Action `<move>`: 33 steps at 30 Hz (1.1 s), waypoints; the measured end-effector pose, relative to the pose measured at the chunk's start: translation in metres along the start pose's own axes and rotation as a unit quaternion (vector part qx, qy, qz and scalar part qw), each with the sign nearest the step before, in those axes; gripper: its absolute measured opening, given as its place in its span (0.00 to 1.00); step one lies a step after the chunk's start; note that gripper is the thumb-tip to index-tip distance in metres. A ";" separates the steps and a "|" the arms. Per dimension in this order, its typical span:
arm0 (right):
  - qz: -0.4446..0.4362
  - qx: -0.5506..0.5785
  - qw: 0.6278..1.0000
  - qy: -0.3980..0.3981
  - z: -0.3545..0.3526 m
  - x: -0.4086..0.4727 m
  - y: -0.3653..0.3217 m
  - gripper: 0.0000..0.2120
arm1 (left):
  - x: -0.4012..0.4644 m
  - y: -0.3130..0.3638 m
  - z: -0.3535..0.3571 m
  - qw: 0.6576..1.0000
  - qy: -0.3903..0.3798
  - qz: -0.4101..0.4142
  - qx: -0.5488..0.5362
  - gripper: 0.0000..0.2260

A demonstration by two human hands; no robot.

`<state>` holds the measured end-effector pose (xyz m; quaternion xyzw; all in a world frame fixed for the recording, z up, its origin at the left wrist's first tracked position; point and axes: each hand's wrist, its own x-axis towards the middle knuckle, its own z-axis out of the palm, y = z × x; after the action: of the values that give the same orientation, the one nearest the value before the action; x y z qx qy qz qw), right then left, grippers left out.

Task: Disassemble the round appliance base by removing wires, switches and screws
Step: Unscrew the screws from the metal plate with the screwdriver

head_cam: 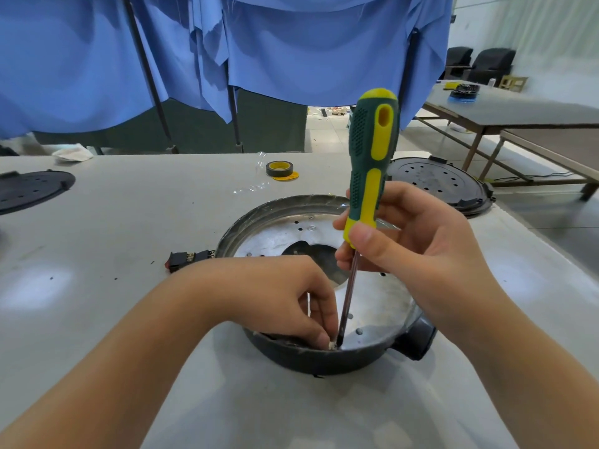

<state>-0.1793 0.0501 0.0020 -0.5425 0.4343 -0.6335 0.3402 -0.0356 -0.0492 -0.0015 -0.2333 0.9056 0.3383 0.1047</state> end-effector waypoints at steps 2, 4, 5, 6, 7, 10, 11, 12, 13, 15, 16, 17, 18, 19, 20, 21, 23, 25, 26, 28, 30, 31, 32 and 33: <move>-0.003 -0.002 1.000 -0.001 0.000 0.000 -0.001 0.14 | 0.000 0.000 0.000 1.000 0.001 0.001 0.001 0.03; -0.003 -0.004 1.000 0.002 0.001 0.000 0.000 0.14 | 0.001 0.000 0.000 1.000 -0.001 0.004 0.005 0.04; -0.004 -0.005 1.000 0.003 0.001 0.000 0.000 0.14 | 0.001 0.000 0.000 1.000 -0.001 0.005 0.006 0.04; -0.005 -0.005 1.000 0.003 0.001 0.000 0.000 0.14 | 0.001 0.000 0.000 1.000 -0.001 0.005 0.005 0.04; -0.007 -0.005 1.000 0.003 0.001 0.000 0.000 0.14 | 0.001 0.000 0.000 1.000 0.000 0.006 0.004 0.04; -0.009 -0.006 1.000 0.002 0.002 -0.001 0.000 0.14 | 0.000 0.000 0.000 1.000 0.003 0.007 0.004 0.04; -0.010 -0.008 1.000 0.004 0.003 -0.001 0.000 0.14 | 0.000 0.000 0.001 1.000 0.005 0.007 0.004 0.05; -0.012 -0.012 1.000 0.005 0.003 -0.001 -0.001 0.15 | 0.000 0.000 0.001 1.000 0.006 0.007 0.003 0.05; -0.013 -0.018 1.000 0.007 0.004 -0.001 -0.001 0.15 | 0.000 0.000 0.001 1.000 0.007 0.006 0.002 0.05; -0.016 -0.033 0.999 0.008 0.004 -0.002 -0.002 0.17 | -0.001 0.001 0.001 1.000 0.008 0.004 -0.002 0.05; -0.017 -0.040 0.999 0.010 0.005 -0.003 -0.003 0.17 | -0.001 0.002 0.001 1.000 0.009 0.001 -0.004 0.04; -0.019 -0.049 0.999 0.013 0.006 -0.004 -0.003 0.19 | -0.001 0.002 0.001 1.000 0.009 -0.003 -0.004 0.04; -0.021 -0.056 0.998 0.016 0.008 -0.004 -0.003 0.19 | -0.002 0.002 0.001 1.000 0.008 -0.006 -0.003 0.04; -0.023 -0.061 0.998 0.017 0.009 -0.005 -0.003 0.20 | -0.002 0.003 0.001 1.000 0.008 -0.010 -0.003 0.04; -0.025 -0.064 0.997 0.017 0.010 -0.006 -0.003 0.21 | -0.001 0.003 0.001 1.000 0.007 -0.011 -0.003 0.05; -0.028 -0.067 0.997 0.015 0.011 -0.006 -0.003 0.21 | -0.001 0.003 0.001 1.000 0.007 -0.011 -0.004 0.05; -0.029 -0.066 0.997 0.005 0.011 -0.007 -0.003 0.19 | -0.001 0.003 0.001 1.000 0.003 -0.010 -0.007 0.06; -0.024 -0.051 0.998 -0.016 0.008 -0.006 -0.004 0.16 | -0.002 0.003 -0.001 1.000 -0.005 -0.006 -0.009 0.05; -0.023 -0.037 0.998 -0.033 0.006 -0.006 -0.003 0.14 | -0.003 0.002 -0.003 1.000 -0.010 -0.005 -0.020 0.04; -0.020 -0.019 0.997 -0.074 0.003 -0.004 -0.002 0.11 | -0.008 0.001 -0.007 0.998 -0.015 0.004 -0.054 0.03; -0.013 -0.019 0.994 -0.105 0.001 -0.003 0.000 0.13 | -0.013 -0.002 -0.011 0.995 -0.021 0.028 -0.099 0.08; -0.007 -0.019 0.993 -0.114 -0.001 -0.002 0.001 0.14 | -0.015 -0.002 -0.013 0.991 -0.023 0.049 -0.125 0.09; -0.001 -0.017 0.993 -0.120 -0.002 -0.002 0.002 0.15 | -0.015 -0.002 -0.013 0.985 -0.020 0.069 -0.154 0.10; 0.004 -0.017 0.992 -0.124 -0.005 -0.001 0.003 0.15 | -0.015 -0.001 -0.012 0.980 -0.010 0.082 -0.181 0.11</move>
<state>-0.1838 0.0505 -0.0009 -0.6208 0.4018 -0.5526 0.3843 -0.0225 -0.0525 0.0118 -0.1696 0.8443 0.5066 0.0419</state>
